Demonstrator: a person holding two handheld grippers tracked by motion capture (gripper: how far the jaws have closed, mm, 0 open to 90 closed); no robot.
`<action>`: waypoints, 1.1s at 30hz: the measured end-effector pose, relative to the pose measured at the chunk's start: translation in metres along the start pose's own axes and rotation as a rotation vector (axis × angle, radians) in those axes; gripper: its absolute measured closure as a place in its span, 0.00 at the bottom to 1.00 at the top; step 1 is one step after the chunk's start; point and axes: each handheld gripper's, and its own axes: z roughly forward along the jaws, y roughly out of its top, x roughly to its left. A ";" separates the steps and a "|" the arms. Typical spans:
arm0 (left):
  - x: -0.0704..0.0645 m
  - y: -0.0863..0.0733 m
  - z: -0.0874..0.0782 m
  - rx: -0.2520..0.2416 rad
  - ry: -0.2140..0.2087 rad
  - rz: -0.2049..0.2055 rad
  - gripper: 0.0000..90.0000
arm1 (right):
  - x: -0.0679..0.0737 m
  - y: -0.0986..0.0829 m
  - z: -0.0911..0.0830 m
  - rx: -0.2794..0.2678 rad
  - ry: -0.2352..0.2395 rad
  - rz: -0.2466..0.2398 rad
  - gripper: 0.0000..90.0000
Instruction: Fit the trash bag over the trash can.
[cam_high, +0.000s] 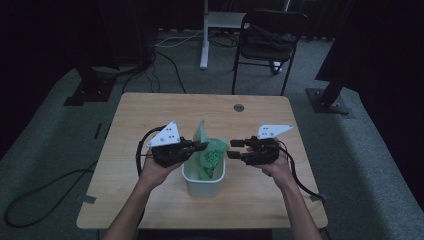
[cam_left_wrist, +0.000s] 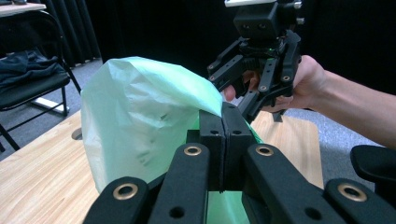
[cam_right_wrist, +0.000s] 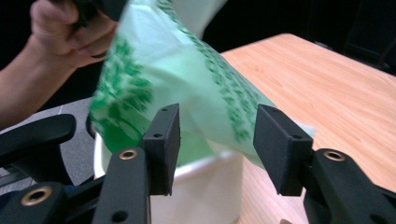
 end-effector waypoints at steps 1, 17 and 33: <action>-0.001 0.000 0.000 0.001 0.001 0.001 1.00 | 0.002 0.002 0.000 -0.001 0.005 -0.010 0.54; -0.005 -0.003 0.008 0.010 -0.003 0.009 0.99 | 0.016 0.027 0.004 -0.060 0.108 -0.049 0.50; 0.002 -0.005 0.015 0.021 -0.027 -0.066 0.67 | 0.040 0.014 0.024 0.067 0.089 -0.169 0.97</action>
